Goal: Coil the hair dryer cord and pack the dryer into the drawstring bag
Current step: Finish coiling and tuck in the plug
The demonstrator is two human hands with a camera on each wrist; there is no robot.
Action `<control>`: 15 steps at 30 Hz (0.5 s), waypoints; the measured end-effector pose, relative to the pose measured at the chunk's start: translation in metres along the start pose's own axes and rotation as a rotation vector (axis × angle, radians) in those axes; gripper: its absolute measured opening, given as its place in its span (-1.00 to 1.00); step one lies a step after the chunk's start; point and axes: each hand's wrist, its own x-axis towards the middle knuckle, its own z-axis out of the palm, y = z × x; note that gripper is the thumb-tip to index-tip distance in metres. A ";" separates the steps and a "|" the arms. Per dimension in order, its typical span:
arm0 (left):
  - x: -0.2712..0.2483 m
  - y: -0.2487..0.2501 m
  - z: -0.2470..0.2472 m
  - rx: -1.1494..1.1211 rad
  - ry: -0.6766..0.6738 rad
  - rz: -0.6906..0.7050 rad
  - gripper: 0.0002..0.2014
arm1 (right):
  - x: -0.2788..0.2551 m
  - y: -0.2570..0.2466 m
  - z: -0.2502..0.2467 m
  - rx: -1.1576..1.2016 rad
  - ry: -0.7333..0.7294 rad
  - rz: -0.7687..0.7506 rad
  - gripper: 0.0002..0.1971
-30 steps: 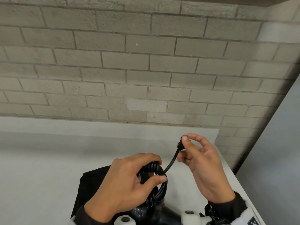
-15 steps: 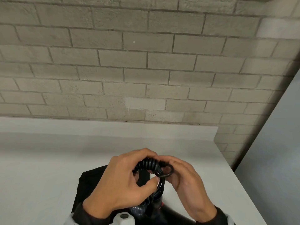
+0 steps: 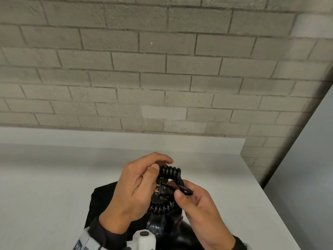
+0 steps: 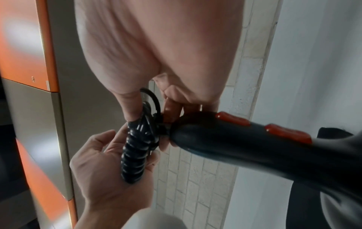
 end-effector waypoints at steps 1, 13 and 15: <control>0.000 -0.001 0.001 -0.010 0.016 -0.010 -0.65 | 0.000 -0.001 0.002 0.012 0.011 0.004 -0.64; 0.006 0.003 0.003 -0.135 0.227 -0.170 -0.66 | -0.002 -0.006 0.013 0.123 -0.091 0.025 -0.66; 0.010 0.005 0.005 -0.146 0.235 -0.200 -0.69 | -0.003 -0.014 0.015 0.048 -0.140 0.013 -0.79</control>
